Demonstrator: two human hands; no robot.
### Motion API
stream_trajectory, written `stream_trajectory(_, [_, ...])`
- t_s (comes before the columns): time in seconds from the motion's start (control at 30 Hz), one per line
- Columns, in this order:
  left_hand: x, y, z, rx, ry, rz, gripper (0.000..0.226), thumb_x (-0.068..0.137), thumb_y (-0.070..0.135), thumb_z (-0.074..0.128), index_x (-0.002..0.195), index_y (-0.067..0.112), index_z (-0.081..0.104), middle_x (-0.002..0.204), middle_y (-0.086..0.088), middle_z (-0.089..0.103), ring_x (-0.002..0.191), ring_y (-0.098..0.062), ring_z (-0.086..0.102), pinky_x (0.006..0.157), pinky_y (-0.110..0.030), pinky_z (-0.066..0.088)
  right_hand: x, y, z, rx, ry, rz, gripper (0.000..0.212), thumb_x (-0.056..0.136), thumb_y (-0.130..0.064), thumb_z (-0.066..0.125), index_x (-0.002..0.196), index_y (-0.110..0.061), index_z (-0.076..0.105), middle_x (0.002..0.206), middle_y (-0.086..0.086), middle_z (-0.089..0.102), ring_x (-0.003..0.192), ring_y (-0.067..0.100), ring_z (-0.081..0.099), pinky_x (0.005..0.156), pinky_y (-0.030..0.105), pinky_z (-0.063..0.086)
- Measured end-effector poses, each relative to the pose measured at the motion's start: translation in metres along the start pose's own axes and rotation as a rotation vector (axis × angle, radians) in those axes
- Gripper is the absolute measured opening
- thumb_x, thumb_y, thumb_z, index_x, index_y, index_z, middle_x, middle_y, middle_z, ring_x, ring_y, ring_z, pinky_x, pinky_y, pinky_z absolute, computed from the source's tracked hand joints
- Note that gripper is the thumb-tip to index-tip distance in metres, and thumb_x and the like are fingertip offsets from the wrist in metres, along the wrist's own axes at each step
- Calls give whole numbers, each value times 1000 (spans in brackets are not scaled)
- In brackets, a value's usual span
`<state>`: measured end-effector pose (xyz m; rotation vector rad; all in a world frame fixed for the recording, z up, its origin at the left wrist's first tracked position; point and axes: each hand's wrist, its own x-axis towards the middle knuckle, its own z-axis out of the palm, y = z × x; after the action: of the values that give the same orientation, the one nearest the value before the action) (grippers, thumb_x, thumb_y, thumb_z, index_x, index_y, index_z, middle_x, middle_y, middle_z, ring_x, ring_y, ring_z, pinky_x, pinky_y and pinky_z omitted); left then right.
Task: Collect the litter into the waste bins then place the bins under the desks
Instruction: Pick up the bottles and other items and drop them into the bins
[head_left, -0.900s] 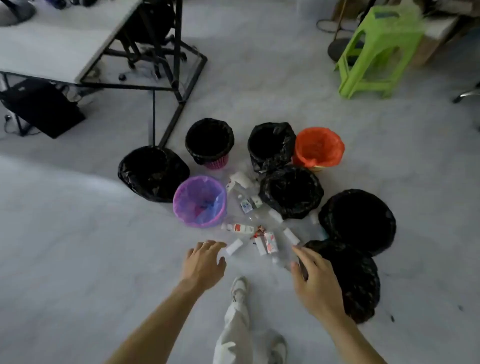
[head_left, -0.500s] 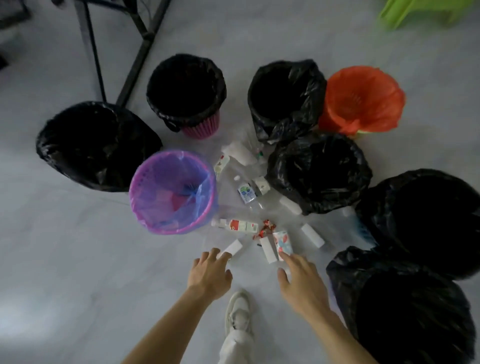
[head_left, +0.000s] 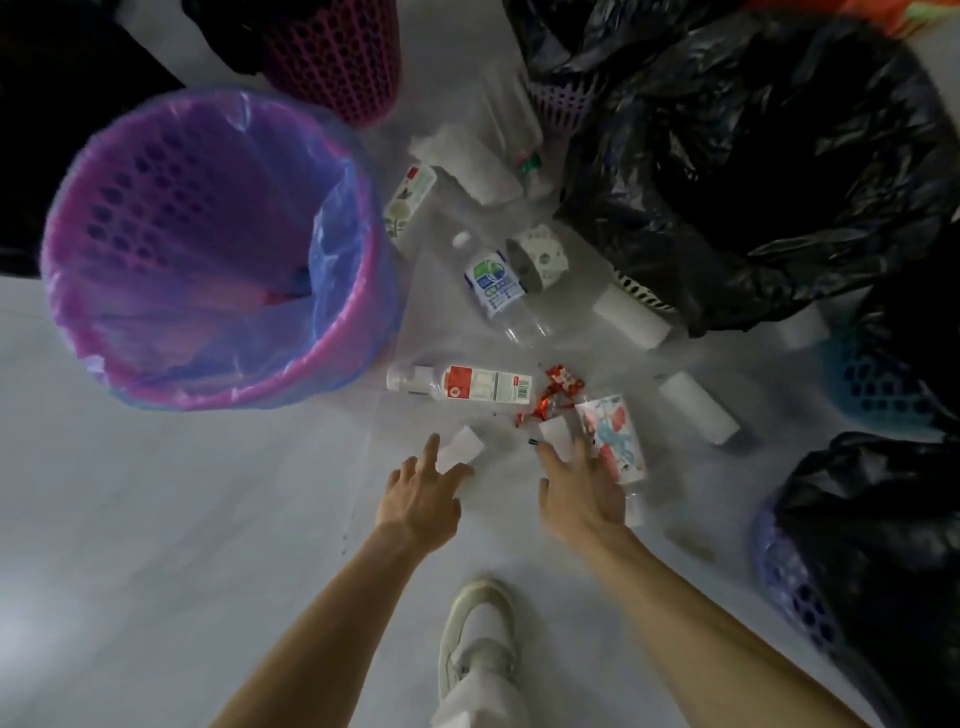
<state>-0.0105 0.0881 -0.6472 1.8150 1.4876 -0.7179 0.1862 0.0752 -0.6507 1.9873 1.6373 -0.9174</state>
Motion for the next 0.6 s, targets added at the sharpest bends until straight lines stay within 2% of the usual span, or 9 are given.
stream_trajectory(0.1, [6,-1,7,-27,42,-39,49,100,30,49,145,40,36,157,-9,22,129,-31,45,108,-42,40,6,8,10,-120,21,-13,64,93,-18,58,148,-36,31,145,17,32,122,37,50,88,40,51])
stream_trajectory(0.2, [3,3,9,-82,57,-71,41,99,26,50,138,38,43,146,-10,32,119,-30,54,99,-40,46,10,12,10,-145,-14,-29,69,90,-11,57,149,-34,30,146,17,30,125,37,48,98,42,46])
stream_trajectory(0.27, [-3,4,5,-128,67,-80,35,96,26,52,129,38,48,138,-8,38,110,-29,58,92,-39,49,11,12,1,-133,-64,-32,68,88,-11,56,147,-34,32,146,15,31,122,35,52,95,41,47])
stream_trajectory(0.37, [-16,7,-12,-218,102,-65,30,91,26,54,119,38,53,124,-6,46,93,-28,59,82,-36,51,6,15,-19,50,-170,-39,56,87,-19,54,138,-37,39,136,7,46,112,29,57,84,35,48])
stream_trajectory(0.43, [-33,12,-28,-260,158,-42,28,90,28,54,116,39,53,121,-6,49,92,-29,60,82,-36,51,-9,17,-35,221,-204,-70,51,88,-24,50,136,-38,42,128,7,56,105,27,57,86,34,49])
stream_trajectory(0.5, [-51,21,-48,-273,227,-9,30,91,29,54,118,41,53,121,-7,51,93,-29,60,83,-36,51,-29,20,-54,358,-148,-127,45,91,-26,46,134,-38,43,122,8,59,99,26,56,87,34,48])
stream_trajectory(0.6, [-80,41,-77,-321,304,59,41,91,27,55,129,41,48,122,-10,52,94,-28,58,82,-36,51,-65,30,-78,582,-9,-184,34,96,-26,45,128,-38,47,100,0,58,93,26,57,85,35,47])
